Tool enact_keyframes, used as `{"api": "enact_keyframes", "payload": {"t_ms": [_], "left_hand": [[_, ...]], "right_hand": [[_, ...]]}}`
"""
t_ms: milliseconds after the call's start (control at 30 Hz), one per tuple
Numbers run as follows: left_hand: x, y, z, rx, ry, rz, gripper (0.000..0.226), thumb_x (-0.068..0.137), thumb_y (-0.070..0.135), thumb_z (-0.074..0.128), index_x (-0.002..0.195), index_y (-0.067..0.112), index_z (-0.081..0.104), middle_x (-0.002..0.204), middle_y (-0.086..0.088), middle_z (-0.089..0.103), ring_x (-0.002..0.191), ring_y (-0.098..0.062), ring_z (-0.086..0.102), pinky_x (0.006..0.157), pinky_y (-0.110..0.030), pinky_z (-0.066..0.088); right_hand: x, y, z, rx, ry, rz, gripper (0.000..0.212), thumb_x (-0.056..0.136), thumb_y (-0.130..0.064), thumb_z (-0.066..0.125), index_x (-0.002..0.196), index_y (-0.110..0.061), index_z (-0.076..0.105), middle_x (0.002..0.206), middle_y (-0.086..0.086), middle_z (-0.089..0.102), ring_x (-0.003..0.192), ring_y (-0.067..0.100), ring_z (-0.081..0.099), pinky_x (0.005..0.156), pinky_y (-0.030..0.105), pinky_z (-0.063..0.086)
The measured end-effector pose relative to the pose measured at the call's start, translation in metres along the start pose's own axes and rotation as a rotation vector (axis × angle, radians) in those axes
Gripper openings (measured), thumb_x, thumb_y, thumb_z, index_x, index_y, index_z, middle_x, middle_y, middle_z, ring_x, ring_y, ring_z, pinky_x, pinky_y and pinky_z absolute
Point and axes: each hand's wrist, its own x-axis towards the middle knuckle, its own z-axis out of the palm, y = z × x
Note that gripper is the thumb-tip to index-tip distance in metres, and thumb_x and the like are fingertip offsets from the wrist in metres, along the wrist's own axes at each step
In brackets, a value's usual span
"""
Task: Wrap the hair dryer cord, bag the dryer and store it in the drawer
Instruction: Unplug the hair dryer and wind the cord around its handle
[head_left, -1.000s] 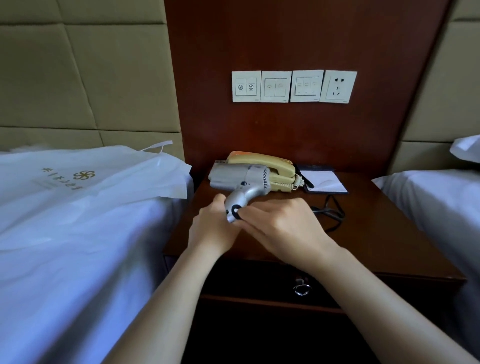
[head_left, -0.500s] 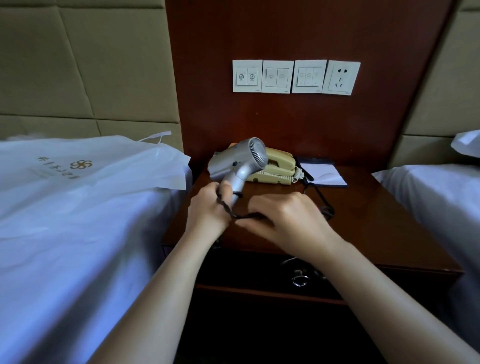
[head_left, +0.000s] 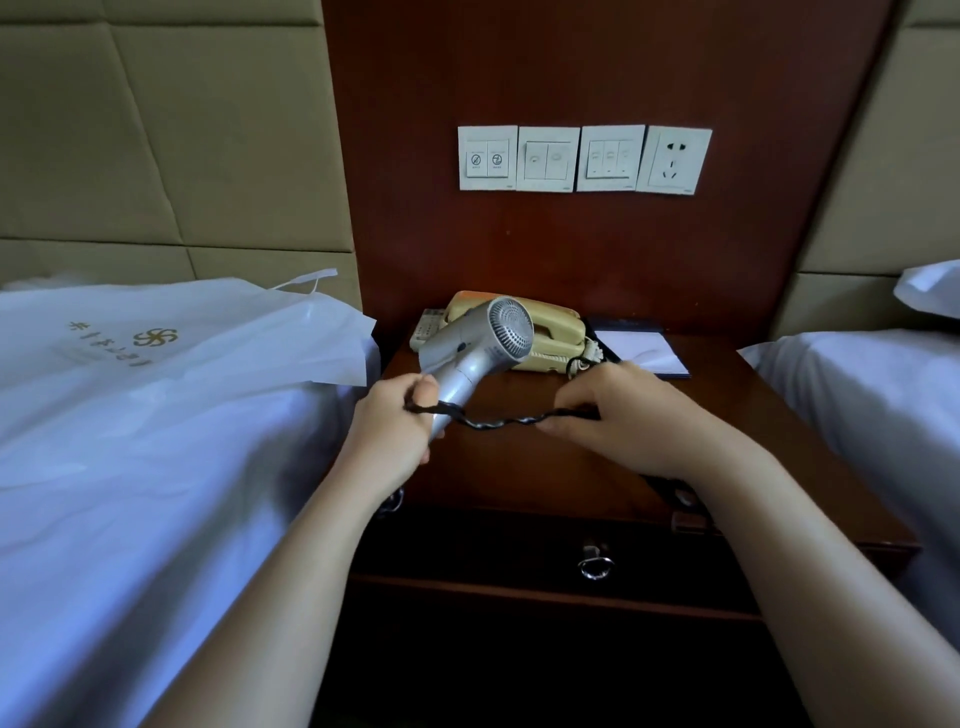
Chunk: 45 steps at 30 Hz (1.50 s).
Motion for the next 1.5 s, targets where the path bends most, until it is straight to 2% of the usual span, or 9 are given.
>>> {"api": "enact_keyframes", "payload": {"t_ms": [167, 333, 533, 667, 800, 933, 1033, 1200, 1500], "left_hand": [[-0.006, 0.001, -0.003, 0.137, 0.022, 0.072, 0.048, 0.098, 0.042, 0.033, 0.066, 0.013, 0.053, 0.054, -0.01, 0.055, 0.047, -0.024, 0.05, 0.057, -0.032, 0.042], [-0.007, 0.01, -0.009, 0.002, -0.141, -0.051, 0.032, 0.098, 0.036, 0.041, 0.076, 0.021, 0.06, 0.065, -0.01, 0.065, 0.035, -0.014, 0.043, 0.032, -0.016, 0.027], [-0.009, 0.023, -0.012, -0.052, -0.36, -0.06, 0.024, 0.096, 0.026, 0.044, 0.104, 0.012, 0.063, 0.059, -0.008, 0.065, 0.035, -0.015, 0.044, 0.033, -0.014, 0.027], [-0.016, 0.029, -0.005, -0.059, -0.592, -0.055, 0.029, 0.097, 0.022, 0.04, 0.114, 0.012, 0.062, 0.058, -0.008, 0.065, 0.035, -0.014, 0.046, 0.032, -0.014, 0.028], [-0.019, 0.03, 0.0, -0.21, -0.794, -0.106, 0.03, 0.098, 0.019, 0.036, 0.101, 0.005, 0.062, 0.057, -0.013, 0.063, 0.033, -0.015, 0.044, 0.033, -0.012, 0.028], [-0.013, 0.026, 0.001, -0.343, -0.945, -0.144, 0.037, 0.093, 0.029, 0.044, 0.089, -0.004, 0.061, 0.056, -0.014, 0.062, 0.031, -0.014, 0.043, 0.034, -0.013, 0.027], [-0.007, 0.022, 0.003, -0.511, -0.985, -0.223, 0.041, 0.083, 0.037, 0.048, 0.082, 0.001, 0.066, 0.055, -0.015, 0.061, 0.028, -0.014, 0.043, 0.032, -0.012, 0.028], [0.007, 0.028, 0.01, -0.849, -0.901, -0.427, 0.046, 0.077, 0.035, 0.037, 0.08, 0.002, 0.069, 0.05, -0.015, 0.055, 0.022, -0.018, 0.04, 0.028, -0.014, 0.035], [0.007, 0.01, 0.0, -1.064, -0.431, -0.324, 0.031, 0.083, 0.029, 0.032, 0.084, 0.004, 0.05, 0.052, -0.006, 0.053, 0.027, -0.011, 0.034, 0.029, -0.009, 0.024]], "right_hand": [[-0.008, 0.008, -0.012, -0.009, 0.008, -0.011, 0.033, 0.089, -0.043, 0.053, 0.061, -0.025, 0.056, 0.065, 0.0, 0.061, 0.065, 0.014, 0.056, 0.062, 0.034, 0.046], [-0.011, 0.021, -0.023, 0.324, -0.014, -0.036, 0.039, 0.079, -0.043, 0.066, 0.064, -0.007, 0.06, 0.061, 0.016, 0.052, 0.055, 0.012, 0.044, 0.056, 0.03, 0.034], [-0.012, 0.029, -0.03, 0.079, 0.41, 0.054, 0.048, 0.075, -0.058, 0.056, 0.057, -0.014, 0.055, 0.048, 0.001, 0.047, 0.051, 0.015, 0.045, 0.052, 0.034, 0.037], [-0.01, 0.048, -0.03, 0.123, 0.513, 0.091, 0.044, 0.073, -0.056, 0.064, 0.059, -0.015, 0.058, 0.047, 0.0, 0.046, 0.05, 0.017, 0.044, 0.051, 0.035, 0.038], [-0.006, 0.067, -0.025, 0.214, 0.453, 0.104, 0.043, 0.07, -0.057, 0.064, 0.059, -0.016, 0.06, 0.047, -0.001, 0.048, 0.046, 0.014, 0.042, 0.049, 0.032, 0.033], [-0.007, 0.084, -0.012, 0.295, 0.413, 0.115, 0.031, 0.077, -0.045, 0.068, 0.06, -0.02, 0.062, 0.055, 0.008, 0.062, 0.054, 0.029, 0.057, 0.052, 0.042, 0.046], [-0.008, 0.091, -0.002, 0.316, 0.401, 0.116, 0.025, 0.081, -0.023, 0.069, 0.057, -0.028, 0.064, 0.053, -0.004, 0.061, 0.052, 0.011, 0.053, 0.054, 0.04, 0.045], [-0.009, 0.088, 0.011, 0.247, 0.365, 0.176, 0.03, 0.083, -0.025, 0.064, 0.054, -0.032, 0.059, 0.054, -0.014, 0.059, 0.063, 0.002, 0.051, 0.057, 0.031, 0.037], [-0.012, 0.042, 0.002, 0.173, 0.159, 0.04, 0.027, 0.089, -0.039, 0.057, 0.071, -0.023, 0.069, 0.069, -0.003, 0.067, 0.067, 0.013, 0.06, 0.063, 0.034, 0.047]]}}
